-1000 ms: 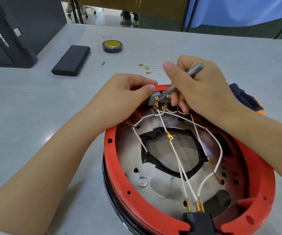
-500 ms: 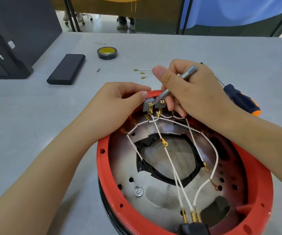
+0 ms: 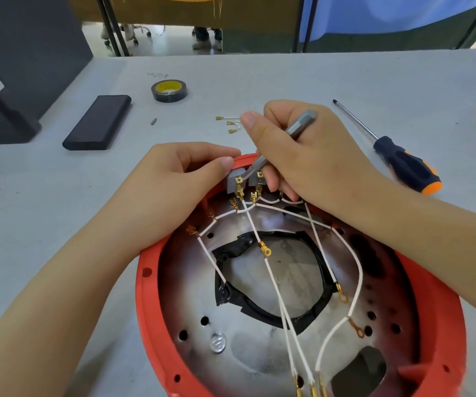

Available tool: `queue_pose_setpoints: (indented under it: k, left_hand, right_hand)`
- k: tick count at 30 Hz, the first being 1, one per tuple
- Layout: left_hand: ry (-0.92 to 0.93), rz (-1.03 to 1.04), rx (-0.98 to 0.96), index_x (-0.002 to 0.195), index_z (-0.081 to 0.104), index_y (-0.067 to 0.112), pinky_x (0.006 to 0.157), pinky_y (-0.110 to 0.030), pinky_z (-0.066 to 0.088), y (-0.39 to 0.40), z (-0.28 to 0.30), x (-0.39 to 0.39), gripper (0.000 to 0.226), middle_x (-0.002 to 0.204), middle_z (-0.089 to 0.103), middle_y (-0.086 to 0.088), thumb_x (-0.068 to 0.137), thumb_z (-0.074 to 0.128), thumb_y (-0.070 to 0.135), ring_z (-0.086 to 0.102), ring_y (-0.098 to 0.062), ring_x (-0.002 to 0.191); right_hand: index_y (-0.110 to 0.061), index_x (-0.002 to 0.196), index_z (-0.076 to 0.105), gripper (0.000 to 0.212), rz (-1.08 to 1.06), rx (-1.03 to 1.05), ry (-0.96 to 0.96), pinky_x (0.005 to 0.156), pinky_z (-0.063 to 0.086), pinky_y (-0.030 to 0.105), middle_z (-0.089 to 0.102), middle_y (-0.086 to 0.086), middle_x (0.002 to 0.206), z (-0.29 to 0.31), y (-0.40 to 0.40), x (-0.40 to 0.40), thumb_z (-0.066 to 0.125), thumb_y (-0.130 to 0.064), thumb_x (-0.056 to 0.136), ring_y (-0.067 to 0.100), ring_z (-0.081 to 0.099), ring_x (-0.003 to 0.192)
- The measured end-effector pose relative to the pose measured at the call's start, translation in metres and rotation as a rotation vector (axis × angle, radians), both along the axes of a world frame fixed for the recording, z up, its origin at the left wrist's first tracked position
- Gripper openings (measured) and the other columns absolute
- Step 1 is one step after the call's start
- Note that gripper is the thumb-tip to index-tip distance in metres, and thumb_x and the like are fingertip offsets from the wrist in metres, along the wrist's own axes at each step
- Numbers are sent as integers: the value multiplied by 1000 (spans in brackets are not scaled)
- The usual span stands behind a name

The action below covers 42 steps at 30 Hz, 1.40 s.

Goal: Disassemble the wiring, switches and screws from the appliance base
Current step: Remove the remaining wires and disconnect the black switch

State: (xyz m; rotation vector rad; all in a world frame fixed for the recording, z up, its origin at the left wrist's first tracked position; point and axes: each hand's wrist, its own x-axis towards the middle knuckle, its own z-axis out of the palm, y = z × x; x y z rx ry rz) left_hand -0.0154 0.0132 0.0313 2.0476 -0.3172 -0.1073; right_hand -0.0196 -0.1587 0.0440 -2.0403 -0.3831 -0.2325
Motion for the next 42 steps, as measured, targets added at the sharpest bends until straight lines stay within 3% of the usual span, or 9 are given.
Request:
queue_pose_setpoints:
  k: [2, 5, 11, 15, 19, 23, 30, 38, 42]
  left_hand:
    - [-4, -2, 1, 101, 72, 38, 65, 0, 43, -1, 0, 1, 18, 87, 72, 24, 92, 56, 34, 67, 0, 83]
    - [-9, 3, 5, 100, 72, 37, 64, 3, 40, -1, -1, 1, 18, 85, 71, 25, 92, 57, 34, 65, 7, 82]
    - [-20, -8, 3, 94, 72, 39, 63, -6, 46, -1, -1, 1, 17, 83, 74, 17, 92, 56, 34, 67, -16, 85]
    - [-23, -11, 2, 96, 73, 39, 68, -12, 48, 0, -1, 0, 17, 85, 74, 18, 92, 56, 34, 67, -16, 86]
    - [-15, -10, 4, 99, 72, 38, 69, -4, 44, 1, 0, 0, 18, 86, 72, 23, 92, 56, 35, 68, -2, 84]
    - [-7, 4, -14, 100, 72, 38, 64, -5, 45, 0, 0, 0, 18, 85, 73, 20, 92, 56, 35, 67, -14, 84]
    - [-4, 2, -11, 100, 72, 37, 67, -10, 48, 0, 1, 0, 18, 85, 73, 19, 92, 56, 33, 68, -16, 85]
    - [-7, -4, -9, 102, 72, 35, 66, -11, 48, -1, 0, 1, 19, 88, 74, 14, 93, 56, 32, 67, -21, 87]
    - [-12, 1, -14, 101, 72, 36, 61, -4, 44, -1, -1, 1, 18, 85, 73, 21, 93, 56, 33, 67, -16, 83]
  right_hand:
    - [3, 69, 46, 44, 3, -2, 34, 40, 33, 13, 52, 10, 44, 2, 1, 4, 48, -29, 100, 8, 39, 30]
    - [-7, 68, 44, 39, 26, 19, 109, 36, 34, 21, 50, 5, 42, 6, 1, 9, 47, -28, 100, 12, 35, 28]
    - [-13, 64, 42, 41, 52, -72, 229, 33, 31, 13, 50, 1, 37, 15, 2, 22, 41, -30, 101, 12, 37, 26]
    - [-13, 64, 41, 41, 38, -61, 212, 34, 32, 15, 49, 1, 37, 12, 4, 21, 40, -29, 101, 12, 36, 26]
    - [-10, 63, 43, 42, -16, 30, 71, 36, 31, 16, 48, 2, 39, 7, 2, 12, 42, -29, 101, 9, 37, 27]
    - [-4, 68, 47, 43, -19, 41, 62, 35, 31, 15, 47, 6, 42, 7, 2, 11, 43, -30, 101, 9, 37, 27]
    - [-4, 69, 48, 42, -1, 3, 81, 35, 31, 16, 48, 6, 41, 6, 4, 12, 43, -30, 101, 10, 35, 27]
    - [-11, 56, 44, 51, -12, -122, 169, 34, 33, 16, 42, -2, 32, 11, 9, 18, 40, -35, 101, 9, 33, 24]
    - [-10, 62, 44, 45, -17, -27, 142, 34, 32, 17, 43, -1, 35, 9, 5, 16, 42, -33, 101, 11, 33, 26]
